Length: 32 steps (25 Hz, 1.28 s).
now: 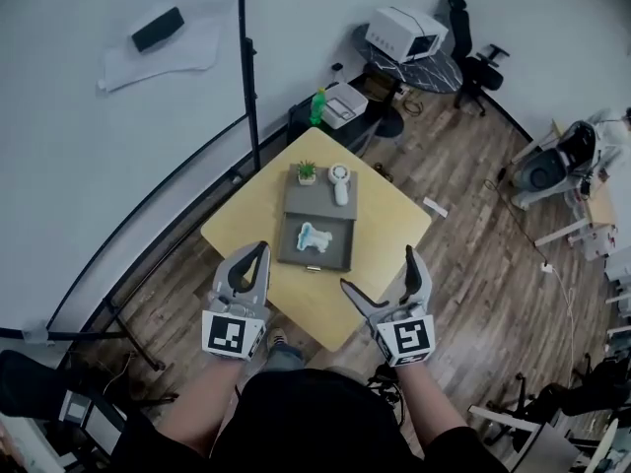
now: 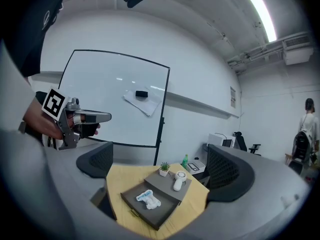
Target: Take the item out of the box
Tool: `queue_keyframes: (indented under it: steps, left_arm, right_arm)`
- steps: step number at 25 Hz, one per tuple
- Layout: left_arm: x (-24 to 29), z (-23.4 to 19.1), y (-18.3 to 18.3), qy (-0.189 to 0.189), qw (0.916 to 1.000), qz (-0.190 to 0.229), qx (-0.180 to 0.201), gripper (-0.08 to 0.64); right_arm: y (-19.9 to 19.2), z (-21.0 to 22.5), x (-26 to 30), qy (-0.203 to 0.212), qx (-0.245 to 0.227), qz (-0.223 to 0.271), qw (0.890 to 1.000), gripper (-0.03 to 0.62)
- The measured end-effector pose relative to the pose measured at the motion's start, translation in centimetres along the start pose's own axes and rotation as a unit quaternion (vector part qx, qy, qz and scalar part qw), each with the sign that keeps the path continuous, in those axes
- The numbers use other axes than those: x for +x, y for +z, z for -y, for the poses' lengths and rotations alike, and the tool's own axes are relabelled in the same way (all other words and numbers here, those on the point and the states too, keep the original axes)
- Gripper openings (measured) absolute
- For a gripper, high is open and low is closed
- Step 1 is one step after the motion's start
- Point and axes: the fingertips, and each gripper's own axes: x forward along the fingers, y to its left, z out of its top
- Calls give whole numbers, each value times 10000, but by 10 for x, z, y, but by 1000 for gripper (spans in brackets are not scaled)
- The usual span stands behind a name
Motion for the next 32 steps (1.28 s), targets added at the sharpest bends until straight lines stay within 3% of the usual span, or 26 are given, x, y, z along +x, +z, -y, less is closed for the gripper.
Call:
queue_keyframes:
  steps: [12, 18, 22, 32]
  left_arm:
    - [51, -13, -14, 398, 9991, -157, -8, 0]
    - [59, -13, -22, 518, 9984, -228, 9, 0]
    - [57, -17, -38, 563, 9965, -615, -90, 0]
    - [61, -27, -54, 683, 9954, -653, -144, 0]
  right_arm:
    - [-16, 23, 73, 909, -235, -479, 9944, 595]
    - [-35, 17, 104, 1555, -640, -924, 9814, 595]
    - [-50, 4, 123, 2025, -863, -1402, 9654, 594]
    - [-103, -22, 160, 2933, -1454, -2721, 9048, 591]
